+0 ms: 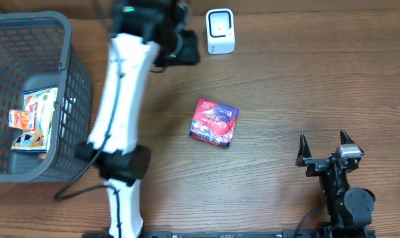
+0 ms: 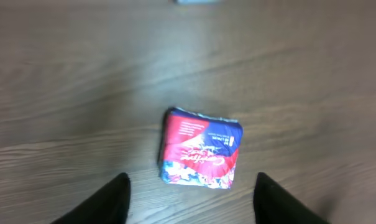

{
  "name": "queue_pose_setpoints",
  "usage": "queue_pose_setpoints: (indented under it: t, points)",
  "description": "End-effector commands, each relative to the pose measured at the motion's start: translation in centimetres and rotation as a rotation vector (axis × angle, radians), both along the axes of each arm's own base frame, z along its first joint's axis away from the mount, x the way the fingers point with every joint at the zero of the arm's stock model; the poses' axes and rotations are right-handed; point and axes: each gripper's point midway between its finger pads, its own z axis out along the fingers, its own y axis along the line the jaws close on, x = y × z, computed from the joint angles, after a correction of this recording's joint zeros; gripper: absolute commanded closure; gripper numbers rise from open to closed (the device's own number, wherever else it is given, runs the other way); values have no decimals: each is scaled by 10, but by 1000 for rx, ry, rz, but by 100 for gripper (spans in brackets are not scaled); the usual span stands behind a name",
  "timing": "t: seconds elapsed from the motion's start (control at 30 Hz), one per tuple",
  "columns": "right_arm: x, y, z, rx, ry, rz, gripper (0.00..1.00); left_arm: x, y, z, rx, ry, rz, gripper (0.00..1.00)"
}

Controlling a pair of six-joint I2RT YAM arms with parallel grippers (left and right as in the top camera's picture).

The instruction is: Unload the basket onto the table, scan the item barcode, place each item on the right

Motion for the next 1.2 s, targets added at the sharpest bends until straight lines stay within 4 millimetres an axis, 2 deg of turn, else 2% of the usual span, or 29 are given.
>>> queue_pose_setpoints:
  t: [0.0,0.07,0.1,0.13,0.23,0.33,0.4,0.47,0.53,0.67,0.87,0.93,1.07,1.17]
  points:
    - [0,-3,-1,-2,-5,-14,0,-19,24,61,-47,-150,32,36]
    - [0,-3,-1,-2,-5,-14,0,-28,43,82,-49,-206,74,20]
    - [0,-3,-1,-2,-5,-14,0,-32,53,90,-43,-231,96,7]
    - [0,-3,-2,-2,-5,-14,0,-38,72,104,-20,-278,146,0]
    - [0,-3,-1,-2,-5,-14,0,-55,128,132,45,-369,304,0]
    - [0,-3,-2,-2,-5,-14,0,-73,185,150,91,-423,470,0]
    - [0,-3,-2,-2,-5,-14,0,-88,232,156,143,-439,613,0]
    - [0,-3,-1,-2,-5,-14,0,-108,287,156,238,-425,791,0]
    - [0,-3,-1,-1,-5,-13,0,-124,328,146,313,-371,919,0]
    - [0,-3,-2,-2,-5,-14,0,-130,366,115,322,-249,1007,0]
    - [0,-3,-2,-2,-5,-14,0,-114,381,52,316,-36,964,0]
    - [0,-3,-2,-2,-5,-14,0,-109,383,27,321,47,923,0]
    - [0,-3,-2,-2,-5,-14,0,-100,402,-32,348,216,915,0]
    - [0,-3,-2,-2,-5,-14,0,-93,408,-60,337,286,892,0]
